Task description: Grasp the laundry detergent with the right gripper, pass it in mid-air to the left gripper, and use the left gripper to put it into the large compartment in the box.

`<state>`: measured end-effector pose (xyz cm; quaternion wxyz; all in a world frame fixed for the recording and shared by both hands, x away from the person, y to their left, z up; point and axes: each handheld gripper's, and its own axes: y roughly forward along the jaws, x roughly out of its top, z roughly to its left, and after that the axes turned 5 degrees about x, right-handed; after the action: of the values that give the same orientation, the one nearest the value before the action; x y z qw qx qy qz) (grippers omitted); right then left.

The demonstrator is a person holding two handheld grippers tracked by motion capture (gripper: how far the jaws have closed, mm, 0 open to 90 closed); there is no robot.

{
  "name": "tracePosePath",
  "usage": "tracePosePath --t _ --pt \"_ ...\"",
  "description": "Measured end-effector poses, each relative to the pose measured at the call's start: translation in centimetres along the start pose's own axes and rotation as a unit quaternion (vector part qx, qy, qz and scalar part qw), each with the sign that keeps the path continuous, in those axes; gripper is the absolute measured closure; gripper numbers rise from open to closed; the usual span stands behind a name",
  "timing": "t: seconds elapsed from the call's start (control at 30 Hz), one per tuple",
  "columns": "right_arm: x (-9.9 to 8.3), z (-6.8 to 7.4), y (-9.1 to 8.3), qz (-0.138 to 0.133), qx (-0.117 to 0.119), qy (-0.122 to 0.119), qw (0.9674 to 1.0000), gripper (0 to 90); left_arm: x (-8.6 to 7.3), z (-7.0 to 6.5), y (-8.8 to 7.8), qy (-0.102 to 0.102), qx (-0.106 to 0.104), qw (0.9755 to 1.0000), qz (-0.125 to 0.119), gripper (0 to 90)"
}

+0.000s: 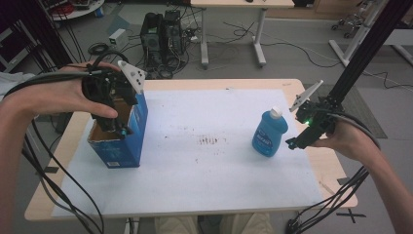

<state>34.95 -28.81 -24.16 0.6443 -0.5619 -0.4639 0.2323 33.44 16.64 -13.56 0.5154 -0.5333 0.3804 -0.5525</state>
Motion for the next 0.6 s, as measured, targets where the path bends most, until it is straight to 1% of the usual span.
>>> tracePosePath --t 0.03,0.07,0.13,0.2,0.23,0.27,0.3,0.33,0.37,0.4,0.43,0.47,0.5,0.53,0.57,0.6 --pt "0.0 -0.3 1.2 0.002 0.000 0.014 0.9999 12.3 -0.2 -0.2 0.4 0.004 -0.004 1.0000 -0.006 13.1" --pt "0.0 -0.3 1.4 0.004 0.001 0.018 0.9998 12.3 -0.1 -0.2 0.4 0.007 -0.004 1.0000 -0.004 13.1" --pt "0.0 -0.1 0.6 0.000 0.002 0.005 1.0000 12.3 -0.1 -0.2 0.4 0.005 -0.005 1.0000 -0.005 13.1" --pt "0.0 -0.1 0.5 0.000 0.003 0.006 1.0000 12.3 -0.2 -0.2 0.4 0.004 -0.004 1.0000 -0.006 13.1" --pt "0.0 -0.4 1.6 0.005 0.000 0.019 0.9998 12.3 -0.2 -0.2 0.4 0.006 -0.004 1.0000 -0.006 13.1" --pt "0.0 -0.3 1.3 0.003 0.001 0.014 0.9999 12.3 -0.2 -0.2 0.4 0.006 -0.003 0.9999 -0.009 13.1" --pt "0.0 -0.8 2.2 -0.005 0.001 0.036 0.9994 12.3 -0.2 -0.2 0.4 0.003 -0.004 1.0000 -0.008 13.1" --pt "0.0 -0.5 1.7 0.005 0.001 0.024 0.9997 12.3 0.1 0.2 0.0 0.001 0.001 1.0000 0.002 13.1" --pt "1.1 1.9 -2.5 0.020 0.012 -0.149 0.9885 12.3 -0.3 -0.2 0.4 0.006 -0.007 0.9999 -0.010 13.1" --pt "-0.1 -1.2 3.6 -0.015 0.006 0.048 0.9987 12.3 -0.3 -0.2 0.4 0.005 -0.005 0.9999 -0.011 13.1" --pt "-0.1 -1.2 3.9 -0.012 0.005 0.050 0.9986 12.3 -0.2 -0.2 0.4 0.005 -0.004 0.9999 -0.008 13.1" --pt "0.0 -0.7 2.2 -0.004 0.001 0.034 0.9994 12.3 -0.3 -0.2 0.4 0.004 -0.007 0.9999 -0.011 13.1" --pt "-0.1 -1.3 3.8 -0.013 0.005 0.048 0.9988 12.3 -0.3 -0.2 0.4 0.006 -0.004 0.9999 -0.013 13.1" --pt "-0.1 -1.4 4.1 -0.014 0.005 0.048 0.9987 12.3 -0.2 -0.2 0.4 0.006 -0.003 0.9999 -0.009 13.1" --pt "0.0 -0.8 2.3 -0.006 0.001 0.038 0.9993 12.3 -0.3 -0.2 0.4 0.007 -0.005 0.9999 -0.012 13.1" --pt "-0.1 -1.3 4.0 -0.013 0.006 0.050 0.9986 12.3 -0.3 -0.3 0.4 0.004 -0.006 0.9999 -0.011 13.1"
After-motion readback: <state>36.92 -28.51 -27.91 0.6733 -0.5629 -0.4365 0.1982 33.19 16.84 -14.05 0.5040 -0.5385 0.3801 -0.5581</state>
